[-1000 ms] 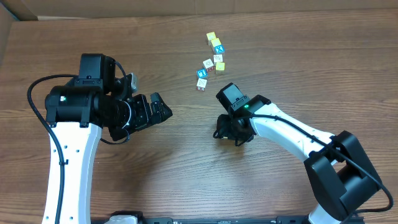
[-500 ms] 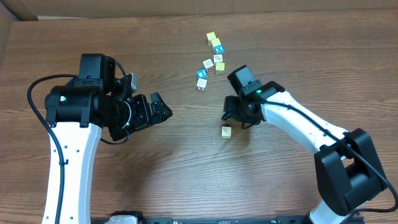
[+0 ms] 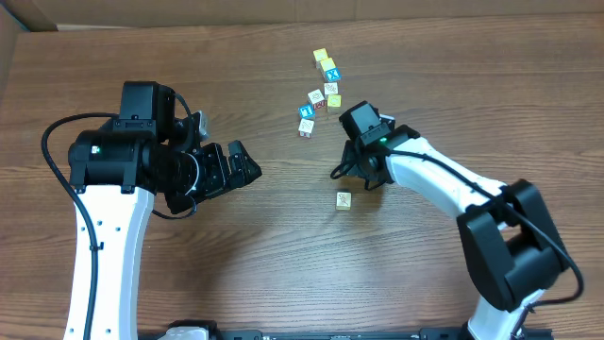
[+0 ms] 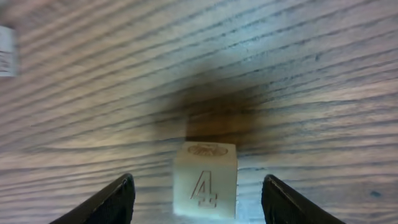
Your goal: Flip 4 blocks
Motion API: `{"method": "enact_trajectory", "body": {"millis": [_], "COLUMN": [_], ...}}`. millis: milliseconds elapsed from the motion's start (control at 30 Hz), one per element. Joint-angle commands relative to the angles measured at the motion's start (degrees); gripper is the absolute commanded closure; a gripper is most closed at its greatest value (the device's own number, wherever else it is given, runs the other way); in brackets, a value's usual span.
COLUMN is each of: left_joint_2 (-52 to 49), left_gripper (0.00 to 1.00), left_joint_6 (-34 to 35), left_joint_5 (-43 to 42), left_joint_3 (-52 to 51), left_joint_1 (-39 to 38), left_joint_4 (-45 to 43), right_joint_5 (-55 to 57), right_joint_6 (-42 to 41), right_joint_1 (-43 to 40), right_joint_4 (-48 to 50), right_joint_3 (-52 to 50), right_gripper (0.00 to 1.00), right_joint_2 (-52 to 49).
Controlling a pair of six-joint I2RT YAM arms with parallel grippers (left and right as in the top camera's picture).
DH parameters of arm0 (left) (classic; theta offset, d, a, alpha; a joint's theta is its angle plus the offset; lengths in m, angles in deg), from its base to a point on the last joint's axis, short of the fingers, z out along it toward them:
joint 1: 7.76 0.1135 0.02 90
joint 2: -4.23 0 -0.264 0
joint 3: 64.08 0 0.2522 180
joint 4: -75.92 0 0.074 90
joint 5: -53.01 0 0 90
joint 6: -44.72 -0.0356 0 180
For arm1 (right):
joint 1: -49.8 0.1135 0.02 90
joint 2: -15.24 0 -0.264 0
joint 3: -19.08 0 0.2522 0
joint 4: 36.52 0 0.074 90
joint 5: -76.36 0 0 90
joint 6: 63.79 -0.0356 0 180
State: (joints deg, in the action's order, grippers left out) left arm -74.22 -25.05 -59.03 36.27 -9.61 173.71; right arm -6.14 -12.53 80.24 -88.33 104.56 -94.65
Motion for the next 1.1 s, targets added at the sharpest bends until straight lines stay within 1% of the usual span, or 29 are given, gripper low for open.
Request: {"method": "enact_trajectory", "body": {"millis": [0,33,100,167,200,333,467,500,633,667,733,767,800,833,867,933,1067], "left_joint_2": [-0.09,-0.09,-0.09,-0.09,-0.09,-0.09,-0.09,-0.09,-0.09,-0.09,-0.09,-0.09,-0.09,-0.09,-0.09,-0.09,-0.09], "left_gripper": [0.00,0.00,0.00,0.00,0.00,0.00,0.00,0.00,0.00,0.00,0.00,0.00,0.00,0.00,0.00,0.00,0.00], "left_joint_6": [0.15,0.15,0.15,0.15,0.15,0.15,0.15,0.15,0.15,0.15,0.15,0.15,0.15,0.15,0.15,0.15,0.15], "left_joint_5": [0.00,0.02,0.02,0.02,0.02,0.02,0.00,0.00,0.02,0.02,0.02,0.00,0.02,0.00,0.00,0.02,0.02], "left_joint_3": [-0.02,-0.02,-0.02,-0.02,-0.02,-0.02,-0.02,-0.02,-0.02,-0.02,-0.02,-0.02,-0.02,-0.02,-0.02,-0.02,-0.02], "left_joint_1": [-0.09,-0.09,-0.09,-0.09,-0.09,-0.09,-0.09,-0.09,-0.09,-0.09,-0.09,-0.09,-0.09,-0.09,-0.09,-0.09,-0.09], "left_joint_4": [-0.09,-0.09,-0.09,-0.09,-0.09,-0.09,-0.09,-0.09,-0.09,-0.09,-0.09,-0.09,-0.09,-0.09,-0.09,-0.09,-0.09], "right_joint_5": [2.14,2.14,2.23,2.12,2.12,2.08,0.22,-0.70,-4.52,-4.72,-4.72,-5.11,-5.79,-6.78,-7.43,-7.61,-7.63], "right_joint_6": [-0.46,-0.46,0.02,0.15,0.15,0.15,0.11,0.09,-0.31,-0.33,-0.33,-0.33,-0.31,-0.28,-0.31,-0.28,-0.31], "right_joint_1": [0.20,0.20,0.20,0.09,0.09,0.09,0.20,0.26,0.26,0.28,0.31,0.31,0.33,0.37,0.46,0.46,0.46], "right_joint_4": [0.96,0.98,0.83,-1.29,-3.04,-12.55,-22.67,-23.93,-27.98,-28.22,-27.50,-26.53,-25.38,-24.06,-23.10,-21.99,-22.29], "right_joint_3": [0.98,1.01,1.49,3.15,4.26,9.79,13.90,13.90,13.00,12.22,10.36,9.38,8.48,7.54,6.75,5.55,5.33], "right_gripper": [0.37,0.43,0.58,0.76,0.82,0.82,0.76,0.75,0.74,0.73,0.55,0.44,0.30,0.20,0.12,0.07,0.08], "right_joint_2": [-2.03,-2.01,-1.64,-0.59,0.15,4.20,7.17,7.56,7.54,7.54,7.54,7.54,7.54,7.54,7.54,7.54,7.54]}}
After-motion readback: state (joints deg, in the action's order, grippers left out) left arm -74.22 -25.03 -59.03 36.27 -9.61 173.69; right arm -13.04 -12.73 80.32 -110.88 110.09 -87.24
